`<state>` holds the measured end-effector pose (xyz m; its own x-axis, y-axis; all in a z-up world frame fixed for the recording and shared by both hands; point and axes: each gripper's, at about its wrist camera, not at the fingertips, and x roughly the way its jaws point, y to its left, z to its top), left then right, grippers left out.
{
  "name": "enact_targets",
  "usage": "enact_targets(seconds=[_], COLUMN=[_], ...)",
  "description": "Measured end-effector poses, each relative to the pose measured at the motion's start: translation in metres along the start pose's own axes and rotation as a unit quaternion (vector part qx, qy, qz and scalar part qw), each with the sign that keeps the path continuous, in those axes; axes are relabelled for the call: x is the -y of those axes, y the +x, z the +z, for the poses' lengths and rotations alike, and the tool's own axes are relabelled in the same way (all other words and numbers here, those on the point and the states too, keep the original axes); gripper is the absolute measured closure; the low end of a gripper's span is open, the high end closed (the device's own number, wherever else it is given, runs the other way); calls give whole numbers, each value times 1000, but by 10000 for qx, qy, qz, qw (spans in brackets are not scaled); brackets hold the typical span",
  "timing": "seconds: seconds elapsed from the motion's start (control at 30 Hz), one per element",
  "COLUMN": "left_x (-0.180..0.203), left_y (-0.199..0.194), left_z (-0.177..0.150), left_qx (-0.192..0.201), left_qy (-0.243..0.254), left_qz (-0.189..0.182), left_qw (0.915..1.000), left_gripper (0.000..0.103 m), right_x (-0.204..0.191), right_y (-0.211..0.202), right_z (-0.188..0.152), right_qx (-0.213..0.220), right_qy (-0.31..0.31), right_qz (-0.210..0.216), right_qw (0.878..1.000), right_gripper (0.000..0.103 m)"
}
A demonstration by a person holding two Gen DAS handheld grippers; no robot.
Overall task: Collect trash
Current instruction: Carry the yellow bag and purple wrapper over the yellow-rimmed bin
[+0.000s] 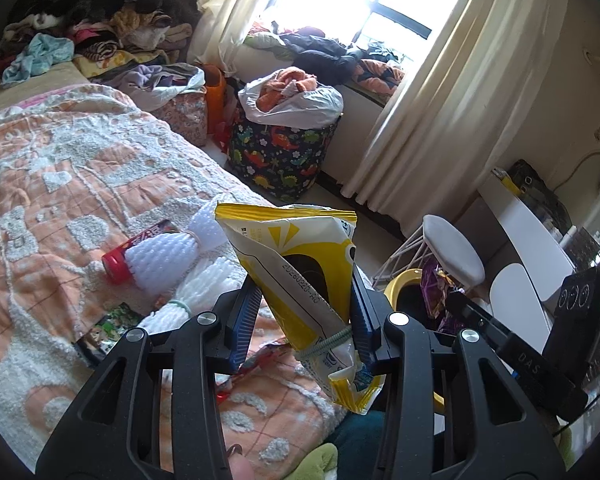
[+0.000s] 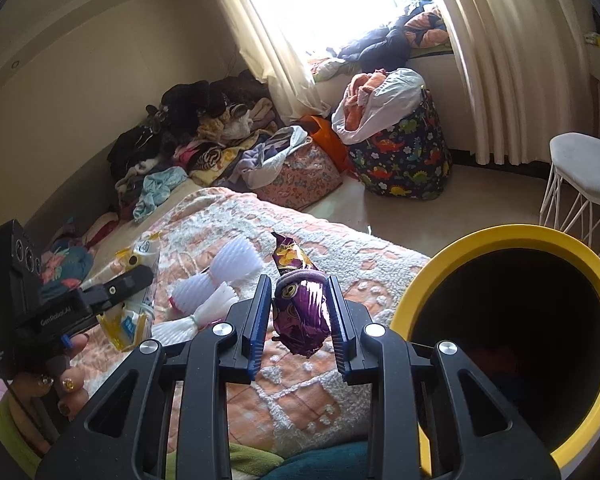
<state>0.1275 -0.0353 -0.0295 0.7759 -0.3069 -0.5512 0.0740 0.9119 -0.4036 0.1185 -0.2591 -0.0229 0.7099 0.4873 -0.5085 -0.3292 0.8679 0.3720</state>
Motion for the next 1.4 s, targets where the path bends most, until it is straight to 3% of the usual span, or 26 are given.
enact_targets(seconds=[0.7,1.4], left_x=[47,101], left_y=[17,48], left_z=[-13,-42], left_qx=[-238,-642], left_qy=[488,1102], left_qz=[-283,-650], left_qw=[9981,9897], left_gripper=[69,69], right_x=[34,95], right_y=[-18,-36], right_z=[8,4], right_qx=[238,430], right_qy=[365,1036], right_qz=[-325,-919], right_qw=[9985,9894], right_gripper=[76,76])
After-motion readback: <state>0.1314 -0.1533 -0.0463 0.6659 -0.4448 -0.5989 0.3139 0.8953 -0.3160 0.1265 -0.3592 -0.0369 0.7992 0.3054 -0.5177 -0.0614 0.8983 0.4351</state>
